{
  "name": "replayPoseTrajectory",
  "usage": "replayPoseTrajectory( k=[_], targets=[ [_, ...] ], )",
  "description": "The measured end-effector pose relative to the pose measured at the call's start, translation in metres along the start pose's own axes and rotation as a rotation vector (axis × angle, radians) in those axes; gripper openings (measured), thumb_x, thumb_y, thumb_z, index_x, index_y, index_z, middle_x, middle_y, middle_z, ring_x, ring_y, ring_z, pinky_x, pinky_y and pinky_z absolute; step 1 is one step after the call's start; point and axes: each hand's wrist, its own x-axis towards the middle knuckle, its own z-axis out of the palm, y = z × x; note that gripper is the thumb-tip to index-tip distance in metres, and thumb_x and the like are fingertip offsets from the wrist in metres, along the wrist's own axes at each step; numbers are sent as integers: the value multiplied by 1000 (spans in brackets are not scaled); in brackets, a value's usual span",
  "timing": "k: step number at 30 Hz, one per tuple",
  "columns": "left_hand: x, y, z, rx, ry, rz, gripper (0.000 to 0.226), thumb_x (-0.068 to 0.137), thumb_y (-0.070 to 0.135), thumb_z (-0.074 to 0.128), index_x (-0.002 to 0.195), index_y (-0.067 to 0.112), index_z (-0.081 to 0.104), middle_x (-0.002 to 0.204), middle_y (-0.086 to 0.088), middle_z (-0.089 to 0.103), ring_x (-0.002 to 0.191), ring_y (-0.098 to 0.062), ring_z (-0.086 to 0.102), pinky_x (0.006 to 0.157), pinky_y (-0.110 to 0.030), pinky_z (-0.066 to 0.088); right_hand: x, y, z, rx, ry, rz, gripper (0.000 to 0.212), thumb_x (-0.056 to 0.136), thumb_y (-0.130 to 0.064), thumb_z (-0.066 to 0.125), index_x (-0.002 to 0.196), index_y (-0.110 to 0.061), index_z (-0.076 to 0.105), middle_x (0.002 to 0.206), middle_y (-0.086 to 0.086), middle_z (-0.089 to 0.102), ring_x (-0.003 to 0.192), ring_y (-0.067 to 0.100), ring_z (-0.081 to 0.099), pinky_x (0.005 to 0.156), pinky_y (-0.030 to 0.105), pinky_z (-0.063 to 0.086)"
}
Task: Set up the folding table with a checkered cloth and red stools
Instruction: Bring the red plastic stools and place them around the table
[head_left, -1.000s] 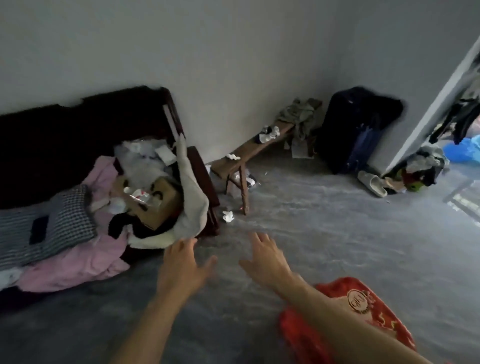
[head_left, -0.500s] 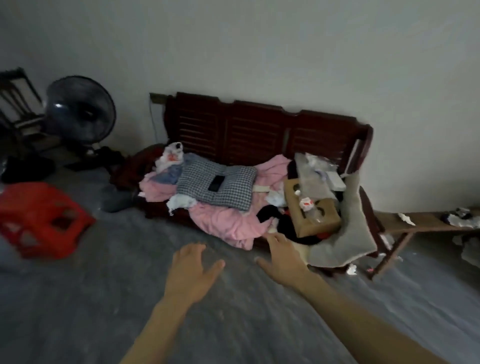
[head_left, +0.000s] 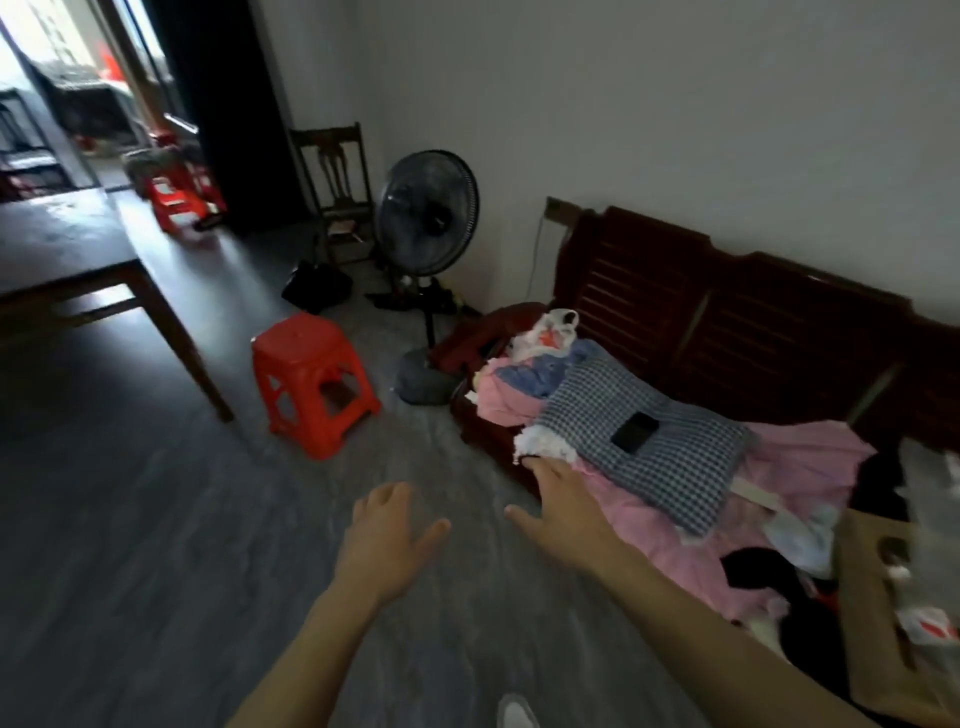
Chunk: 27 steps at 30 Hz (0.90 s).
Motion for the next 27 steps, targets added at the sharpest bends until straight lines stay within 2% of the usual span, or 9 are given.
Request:
replayPoseTrajectory(
  k=[5, 13, 16, 18, 21, 23, 25, 27],
  targets=[
    [83, -12, -37, 40, 103, -128, 61, 82, 60, 59, 127, 20, 54, 133, -6, 51, 121, -28, 47, 102, -39, 41, 124, -31, -8, 45, -69, -138, 75, 89, -53, 59, 149, -18, 31, 150, 6, 34, 137, 26, 34, 110, 45, 36],
    [188, -66, -78, -24, 236, -284, 54, 83, 53, 64, 124, 17, 58, 129, -7, 55, 118, -27, 50, 99, -36, 41, 271, -83, 0, 16, -153, -281, 73, 89, -49, 62, 148, -16, 34, 149, 8, 36, 138, 26, 35, 112, 41, 34],
    [228, -94, -84, -70, 238, -324, 63, 79, 62, 55, 122, 17, 58, 128, -8, 55, 117, -27, 50, 99, -35, 41, 322, -102, 16, -18, -198, -298, 73, 90, -47, 62, 149, -16, 32, 151, 7, 34, 138, 26, 35, 113, 40, 32],
    [260, -115, -89, -91, 257, -323, 76, 70, 71, 42, 120, 16, 60, 125, -8, 57, 114, -29, 52, 98, -36, 41, 360, -120, 28, -47, -203, -313, 75, 89, -46, 63, 149, -16, 30, 150, 9, 34, 138, 26, 35, 113, 41, 33],
    [308, -151, -104, -144, 282, -329, 81, 65, 73, 34, 116, 16, 61, 122, -7, 58, 112, -28, 53, 97, -35, 41, 411, -159, 37, -41, -199, -300, 80, 88, -45, 65, 151, -17, 27, 150, 10, 33, 138, 27, 35, 113, 40, 32],
    [340, -174, -122, -178, 271, -337, 75, 68, 72, 41, 116, 17, 60, 122, -6, 58, 112, -27, 53, 96, -35, 41, 445, -187, 41, -41, -205, -302, 81, 87, -46, 64, 152, -18, 25, 150, 9, 33, 138, 27, 34, 113, 39, 33],
    [373, -196, -141, -199, 273, -335, 62, 76, 62, 57, 118, 17, 60, 124, -7, 57, 114, -28, 53, 96, -35, 42, 483, -214, 43, -40, -191, -318, 80, 86, -49, 64, 151, -20, 26, 150, 8, 33, 138, 25, 34, 111, 42, 35],
    [407, -219, -158, -195, 300, -323, 58, 79, 56, 60, 120, 16, 60, 127, -9, 56, 114, -29, 52, 98, -36, 42, 521, -235, 46, -32, -164, -323, 79, 86, -47, 65, 150, -18, 29, 150, 8, 34, 137, 25, 35, 111, 41, 35]
  ],
)
